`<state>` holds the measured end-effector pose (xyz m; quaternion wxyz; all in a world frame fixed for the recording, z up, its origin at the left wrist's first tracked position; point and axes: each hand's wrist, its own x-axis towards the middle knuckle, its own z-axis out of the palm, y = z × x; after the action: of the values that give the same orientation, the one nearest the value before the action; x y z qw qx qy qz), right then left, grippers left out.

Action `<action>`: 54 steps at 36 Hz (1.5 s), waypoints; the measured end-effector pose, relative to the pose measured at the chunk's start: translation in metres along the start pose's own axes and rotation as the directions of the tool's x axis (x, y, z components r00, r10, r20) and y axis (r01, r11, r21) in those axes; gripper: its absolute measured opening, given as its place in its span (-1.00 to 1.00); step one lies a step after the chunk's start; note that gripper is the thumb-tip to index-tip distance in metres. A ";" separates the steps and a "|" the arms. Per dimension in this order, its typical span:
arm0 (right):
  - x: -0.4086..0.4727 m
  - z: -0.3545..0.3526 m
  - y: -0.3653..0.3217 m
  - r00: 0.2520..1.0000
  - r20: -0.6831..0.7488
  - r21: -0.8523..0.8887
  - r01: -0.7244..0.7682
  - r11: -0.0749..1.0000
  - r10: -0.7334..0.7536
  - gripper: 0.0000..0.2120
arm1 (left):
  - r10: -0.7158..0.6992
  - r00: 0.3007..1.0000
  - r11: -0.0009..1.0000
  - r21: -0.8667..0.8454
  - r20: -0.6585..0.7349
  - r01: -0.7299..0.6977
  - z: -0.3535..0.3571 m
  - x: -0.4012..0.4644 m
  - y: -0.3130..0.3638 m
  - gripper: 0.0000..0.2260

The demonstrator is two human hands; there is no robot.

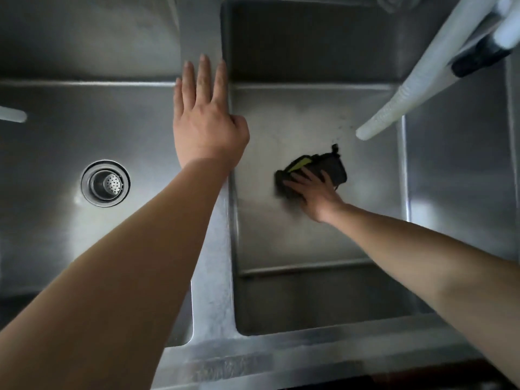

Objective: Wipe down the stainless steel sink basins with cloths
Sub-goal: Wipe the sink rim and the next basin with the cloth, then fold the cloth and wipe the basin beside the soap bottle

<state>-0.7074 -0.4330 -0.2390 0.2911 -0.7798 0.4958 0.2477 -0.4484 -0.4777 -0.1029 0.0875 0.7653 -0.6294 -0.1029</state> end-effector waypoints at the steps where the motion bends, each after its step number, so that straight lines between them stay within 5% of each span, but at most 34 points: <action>1: -0.002 0.012 -0.003 0.998 0.061 0.023 0.000 1.000 -0.002 -0.43 | 0.001 1.000 1.000 -0.001 0.003 -0.001 0.000 -0.001 0.001 -0.32; 10: -0.081 0.073 -0.004 0.939 0.277 0.363 -0.297 0.883 0.203 -0.50 | 0.025 1.000 1.000 0.017 -0.002 -0.025 0.003 0.004 0.000 -0.32; 14: -0.108 0.076 0.002 0.876 0.430 0.273 -0.359 0.892 0.221 -0.59 | 0.016 1.000 1.000 0.009 0.005 -0.016 0.003 0.002 0.001 -0.32; 20: -0.095 0.066 -0.010 0.789 0.562 0.130 -0.381 0.916 0.249 -0.45 | 0.029 1.000 1.000 -0.003 -0.005 -0.029 0.004 0.002 -0.001 -0.30; 24: -0.101 0.052 -0.028 0.754 0.607 0.240 -0.473 0.848 0.249 -0.60 | 0.038 0.999 0.999 0.006 0.007 -0.038 0.008 0.000 -0.002 -0.30; 27: -0.117 0.022 -0.038 0.795 0.559 0.415 -0.516 0.749 0.238 -0.70 | 0.060 0.998 0.998 0.016 0.003 -0.060 0.008 0.001 -0.004 -0.33; 30: -0.141 -0.008 -0.048 0.846 0.469 0.681 -0.528 0.507 0.251 -0.83 | 0.080 0.996 0.997 0.008 0.025 -0.080 0.008 -0.001 -0.005 -0.38; 33: -0.163 -0.030 -0.047 0.892 0.359 0.920 -0.388 0.056 0.275 -0.76 | 0.133 0.991 0.990 -0.050 -0.022 -0.134 0.002 -0.006 -0.007 -0.46; 38: -0.189 -0.063 -0.040 0.899 0.229 0.902 -0.052 -0.429 0.373 -0.71 | 0.210 0.908 0.865 -0.364 -0.363 -0.346 -0.024 -0.047 0.031 -0.68; 41: -0.195 -0.073 -0.035 0.896 0.218 0.802 0.062 -0.595 0.387 -0.73 | 0.146 0.986 0.677 -0.720 -0.074 -0.154 -0.041 -0.101 0.089 -0.72; 43: -0.194 -0.077 -0.036 0.884 0.229 0.742 0.112 -0.660 0.408 -0.75 | 0.198 0.947 0.636 -0.768 0.254 0.073 -0.034 -0.132 0.119 -0.55; 45: -0.193 -0.082 -0.034 0.875 0.217 0.739 0.143 -0.658 0.434 -0.70 | 0.292 0.835 0.635 -0.747 0.466 0.195 -0.016 -0.154 0.141 -0.23; 48: -0.191 -0.091 -0.026 0.851 0.149 0.853 0.147 -0.500 0.504 -0.75 | 0.312 0.767 0.535 -0.771 0.560 0.345 0.007 -0.164 0.166 -0.03; 51: -0.193 -0.096 -0.009 0.832 0.063 0.958 0.104 -0.267 0.551 -0.82 | 0.281 0.752 0.442 -0.776 0.597 0.451 0.018 -0.158 0.189 -0.14; 54: -0.204 -0.103 0.021 0.917 0.148 0.968 -0.058 -0.245 0.370 -0.74 | 0.151 0.737 0.338 -0.735 0.659 0.588 0.024 -0.154 0.210 -0.44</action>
<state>-0.7951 -0.3836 -0.0327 0.6821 -0.1864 0.6580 -0.2590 -0.6821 -0.3673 -0.0631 0.2675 0.5813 -0.3304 -0.6938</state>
